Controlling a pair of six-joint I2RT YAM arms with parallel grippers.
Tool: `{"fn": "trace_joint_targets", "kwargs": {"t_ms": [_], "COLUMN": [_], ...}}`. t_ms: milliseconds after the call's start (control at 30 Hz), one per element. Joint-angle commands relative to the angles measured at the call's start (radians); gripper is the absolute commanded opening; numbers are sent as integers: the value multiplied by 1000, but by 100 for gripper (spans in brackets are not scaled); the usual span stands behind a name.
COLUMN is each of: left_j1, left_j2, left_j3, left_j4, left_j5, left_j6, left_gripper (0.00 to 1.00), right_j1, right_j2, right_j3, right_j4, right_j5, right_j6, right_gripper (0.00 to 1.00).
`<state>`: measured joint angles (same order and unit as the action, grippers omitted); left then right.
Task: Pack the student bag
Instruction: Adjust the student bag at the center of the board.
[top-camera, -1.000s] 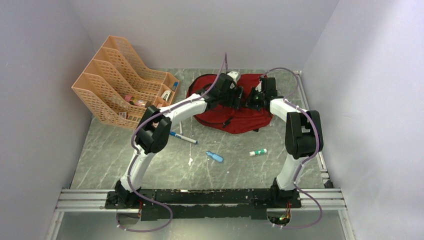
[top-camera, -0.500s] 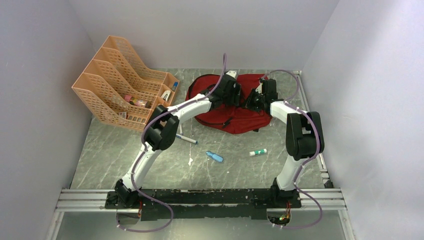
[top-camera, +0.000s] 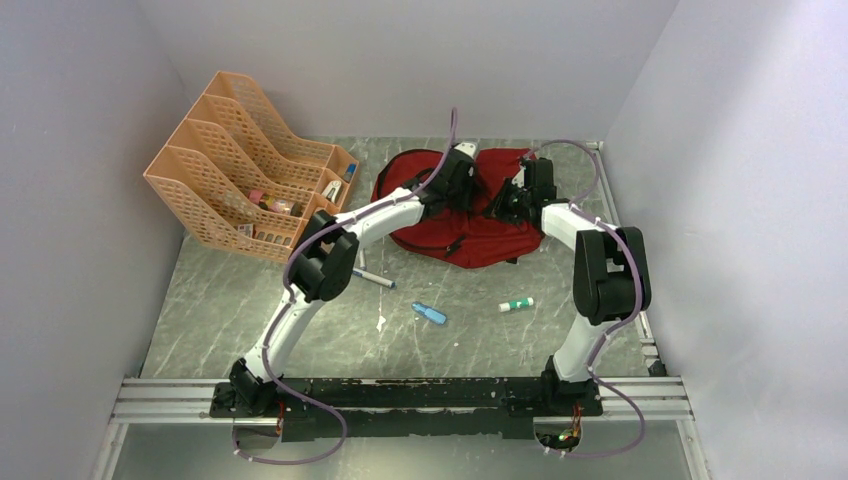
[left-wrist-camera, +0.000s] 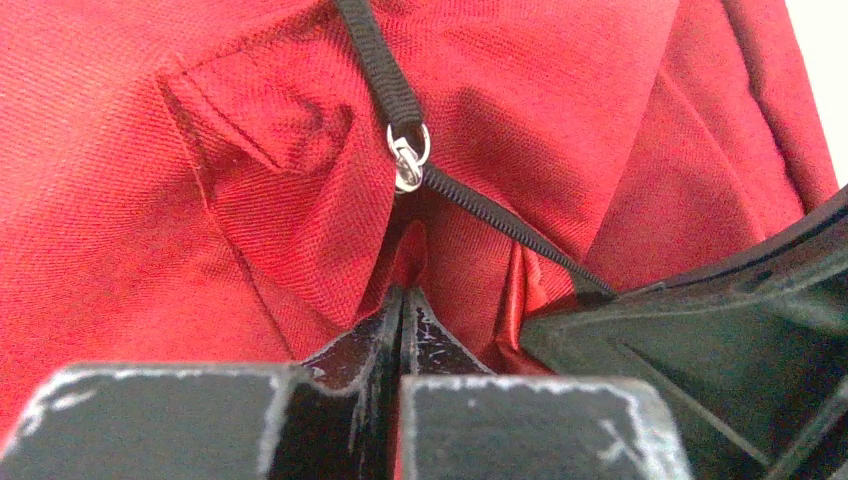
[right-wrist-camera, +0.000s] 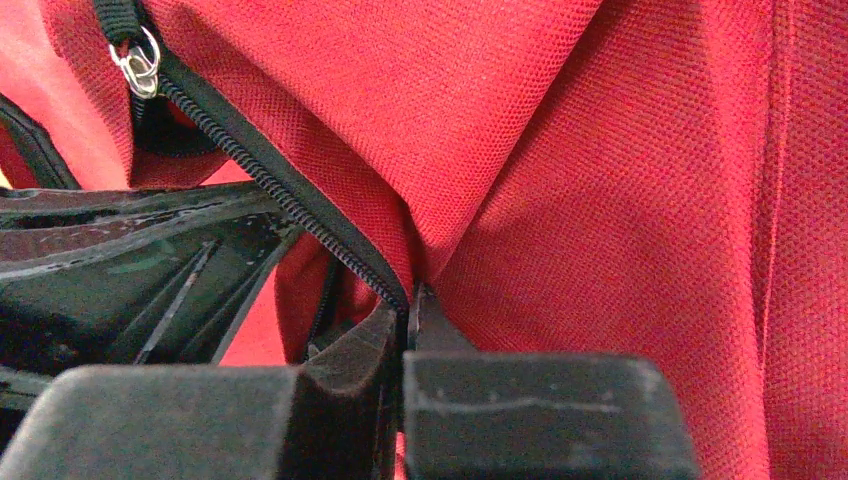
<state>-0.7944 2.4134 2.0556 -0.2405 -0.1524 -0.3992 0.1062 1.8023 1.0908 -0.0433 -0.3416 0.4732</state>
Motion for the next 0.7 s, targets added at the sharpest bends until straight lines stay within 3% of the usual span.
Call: {"fn": "trace_joint_targets", "kwargs": {"t_ms": [0,433,667], "left_j1": [-3,1,18], "left_j2": [-112,-245,-250], "left_j3": [-41,-182,-230], "left_j4": [-5,-74,-65], "left_j5": [-27,-131,-80], "left_j6": [66,168,148], "left_gripper": [5,5,5], "right_j1": [3,4,12], "right_j2": [-45,-150,-212], "right_j3": [-12,39,118], "right_j4": [-93,-159,-225], "right_j5": [28,122,145], "right_j6": [-3,-9,-33], "right_gripper": [0,0,0]}}
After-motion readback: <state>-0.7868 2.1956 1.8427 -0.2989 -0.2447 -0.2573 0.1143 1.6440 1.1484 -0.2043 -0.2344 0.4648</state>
